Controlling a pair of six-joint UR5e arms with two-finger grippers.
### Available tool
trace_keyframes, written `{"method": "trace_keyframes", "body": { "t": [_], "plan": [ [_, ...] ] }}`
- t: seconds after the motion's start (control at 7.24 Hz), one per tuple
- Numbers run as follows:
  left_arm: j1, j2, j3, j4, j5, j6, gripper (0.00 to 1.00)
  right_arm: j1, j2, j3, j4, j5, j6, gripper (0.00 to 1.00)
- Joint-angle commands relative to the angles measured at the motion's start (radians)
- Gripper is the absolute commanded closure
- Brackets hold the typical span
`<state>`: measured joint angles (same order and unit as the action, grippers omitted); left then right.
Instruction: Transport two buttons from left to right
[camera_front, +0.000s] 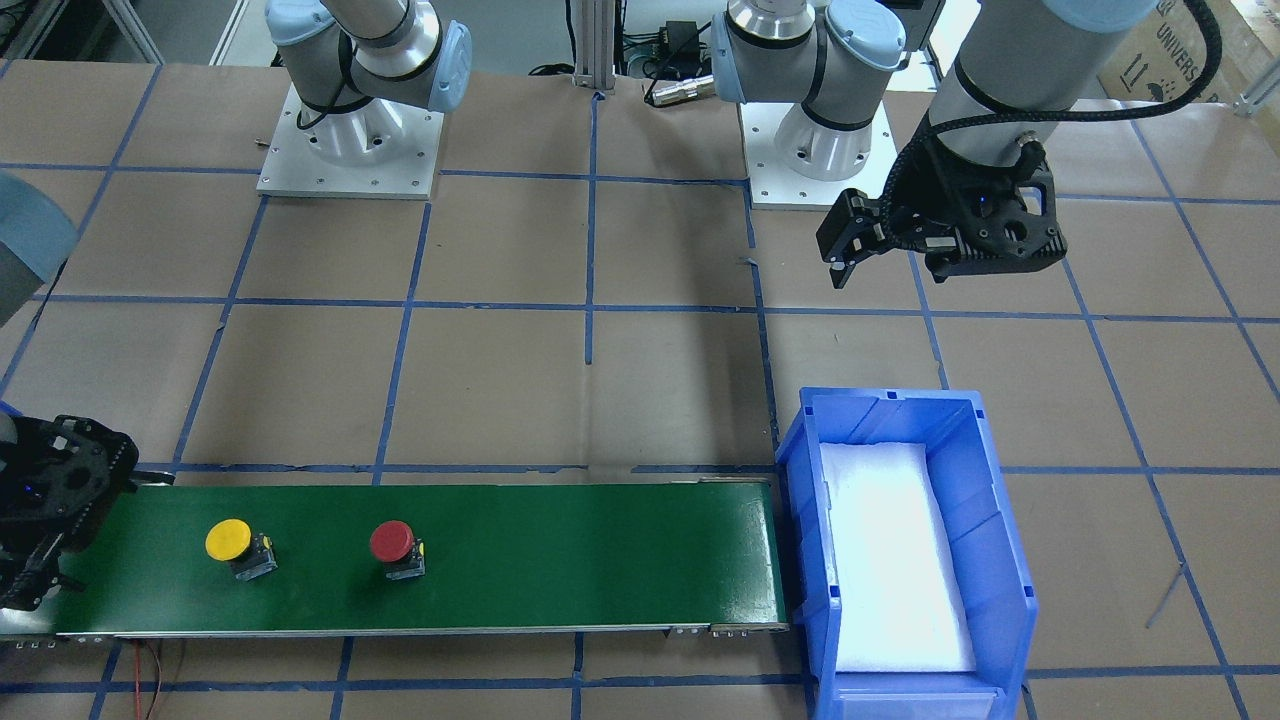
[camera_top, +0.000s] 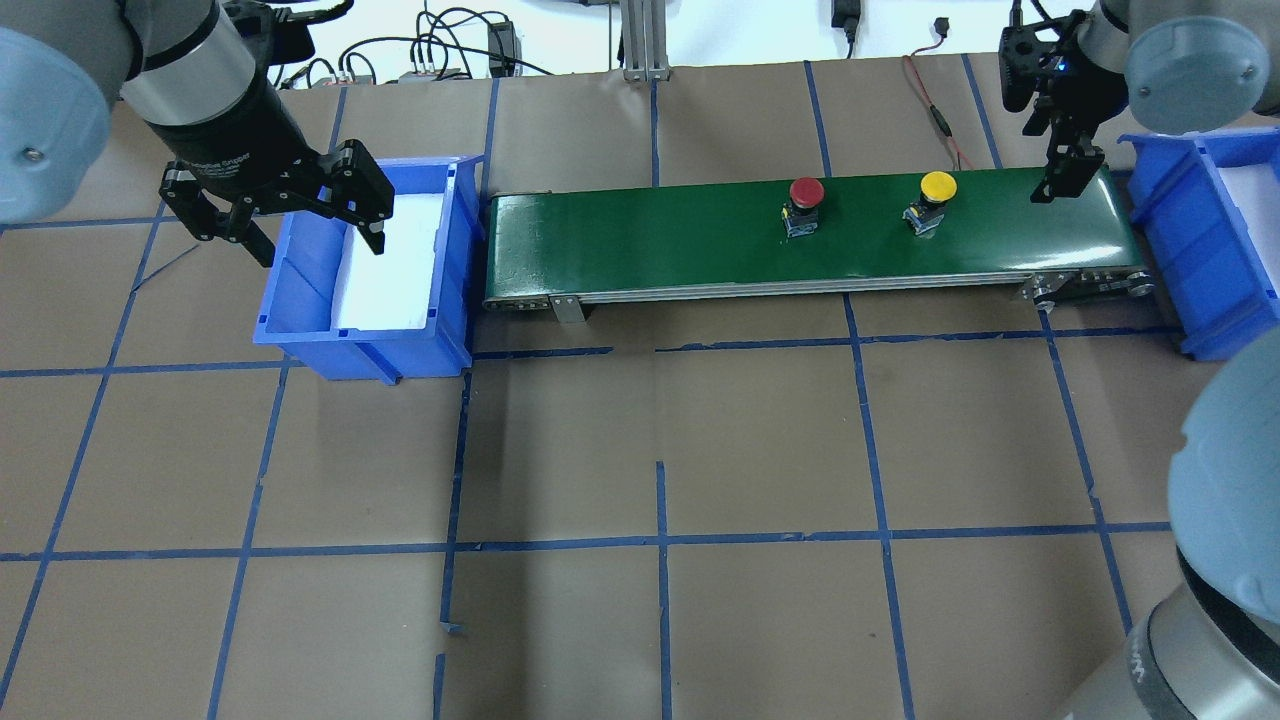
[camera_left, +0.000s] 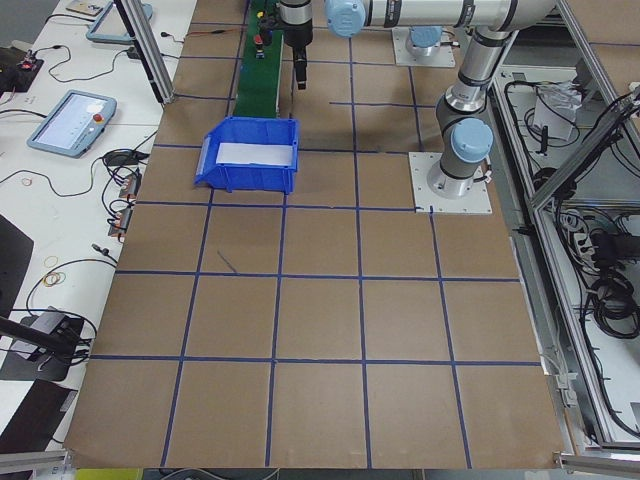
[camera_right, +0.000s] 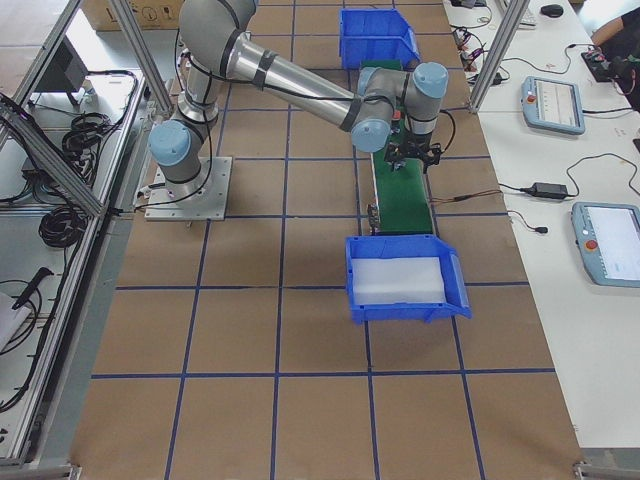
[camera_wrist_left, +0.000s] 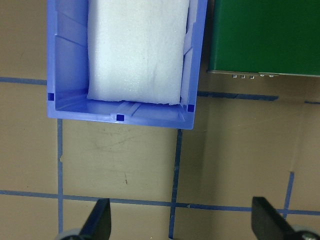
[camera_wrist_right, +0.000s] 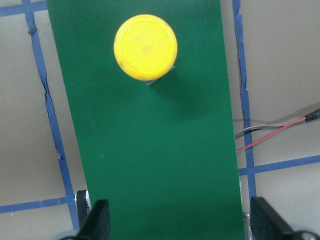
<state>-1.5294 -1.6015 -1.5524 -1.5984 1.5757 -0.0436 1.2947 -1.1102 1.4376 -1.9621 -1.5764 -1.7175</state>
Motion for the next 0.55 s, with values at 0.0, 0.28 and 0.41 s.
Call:
{"method": "trace_keyframes", "body": {
  "t": [0.0, 0.28, 0.41],
  "plan": [
    [0.0, 0.0, 0.0, 0.0, 0.0, -0.001, 0.0, 0.0, 0.003, -0.002, -0.003, -0.001, -0.01, 0.0],
    [0.0, 0.0, 0.0, 0.0, 0.0, 0.001, 0.0, 0.0, 0.009, -0.003, -0.003, 0.002, -0.017, 0.0],
    [0.0, 0.0, 0.0, 0.0, 0.001, 0.001, 0.0, 0.0, 0.029, -0.025, -0.003, 0.004, -0.028, 0.0]
  ]
}}
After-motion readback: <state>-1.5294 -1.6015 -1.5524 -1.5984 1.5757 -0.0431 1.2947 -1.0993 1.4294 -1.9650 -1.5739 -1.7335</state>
